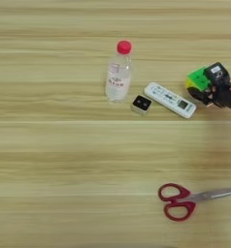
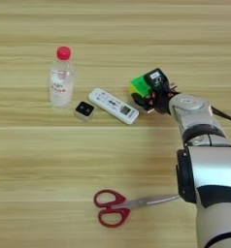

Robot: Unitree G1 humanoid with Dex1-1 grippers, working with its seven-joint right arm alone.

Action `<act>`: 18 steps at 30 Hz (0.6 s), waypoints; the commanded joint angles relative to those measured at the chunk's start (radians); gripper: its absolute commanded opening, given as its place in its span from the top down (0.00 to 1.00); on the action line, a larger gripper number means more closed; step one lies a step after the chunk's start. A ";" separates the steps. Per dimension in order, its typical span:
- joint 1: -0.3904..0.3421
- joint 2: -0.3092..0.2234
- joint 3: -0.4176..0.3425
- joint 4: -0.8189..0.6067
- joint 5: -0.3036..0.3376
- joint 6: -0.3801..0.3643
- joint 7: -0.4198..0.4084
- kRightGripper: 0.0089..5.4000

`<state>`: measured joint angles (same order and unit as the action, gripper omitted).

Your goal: Move the objects on the table

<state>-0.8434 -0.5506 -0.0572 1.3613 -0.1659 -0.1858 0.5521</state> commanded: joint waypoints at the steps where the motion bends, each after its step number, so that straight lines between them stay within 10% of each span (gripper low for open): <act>1: -0.061 -0.051 0.003 -0.043 -0.003 0.001 -0.011 0.39; 13: -0.051 -0.050 0.009 -0.040 -0.019 0.015 -0.004 0.39; 18: -0.052 -0.051 0.008 -0.040 -0.022 0.016 -0.006 0.24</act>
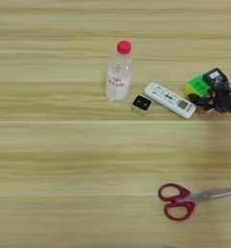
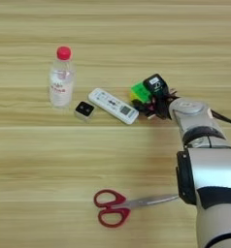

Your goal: Move the objects on the table

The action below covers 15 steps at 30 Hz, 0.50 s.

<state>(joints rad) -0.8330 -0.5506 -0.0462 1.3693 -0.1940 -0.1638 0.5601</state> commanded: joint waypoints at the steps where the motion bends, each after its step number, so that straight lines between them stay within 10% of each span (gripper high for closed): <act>1: -0.063 -0.051 -0.004 -0.048 0.006 -0.006 -0.014 0.22; 15: -0.090 -0.053 -0.030 -0.059 0.024 -0.040 -0.040 0.00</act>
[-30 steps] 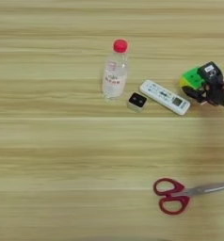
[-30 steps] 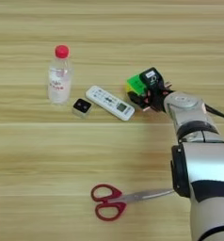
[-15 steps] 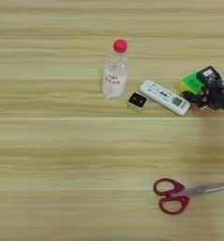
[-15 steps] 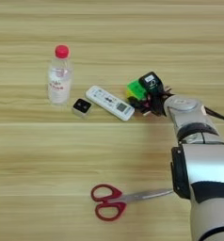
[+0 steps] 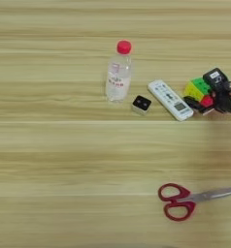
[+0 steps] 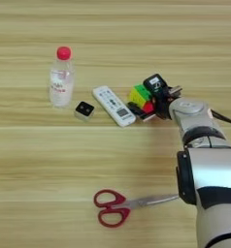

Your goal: Move the objects on the table

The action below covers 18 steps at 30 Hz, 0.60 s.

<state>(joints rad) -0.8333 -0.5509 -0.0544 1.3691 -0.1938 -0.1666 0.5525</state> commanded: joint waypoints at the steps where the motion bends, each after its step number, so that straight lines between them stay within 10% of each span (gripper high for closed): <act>1: -0.093 -0.052 -0.026 -0.061 0.027 -0.045 -0.037 0.00; 18: -0.149 -0.017 -0.155 -0.124 0.183 -0.346 0.072 0.00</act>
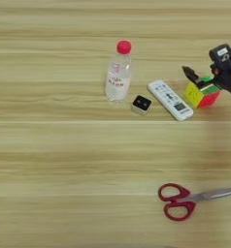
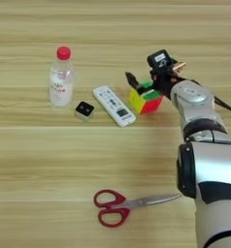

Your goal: Move the objects on the table

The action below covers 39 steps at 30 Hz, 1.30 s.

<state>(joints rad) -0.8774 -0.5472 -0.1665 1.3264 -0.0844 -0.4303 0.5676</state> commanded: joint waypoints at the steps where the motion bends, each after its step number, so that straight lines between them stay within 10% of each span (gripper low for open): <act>1: -0.105 -0.013 -0.056 -0.090 0.100 -0.100 0.098 0.00; 11: -0.081 0.045 -0.147 -0.181 0.339 -0.080 0.544 0.00; 21: 0.095 0.047 -0.105 -0.595 0.606 0.363 1.024 0.00; 27: 0.306 -0.056 0.062 -0.941 0.716 0.519 1.047 0.00; 39: 0.494 -0.273 0.248 -1.166 0.677 0.535 1.046 0.00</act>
<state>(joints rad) -0.3458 -0.7465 0.0861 0.2176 0.6000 0.1109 1.6150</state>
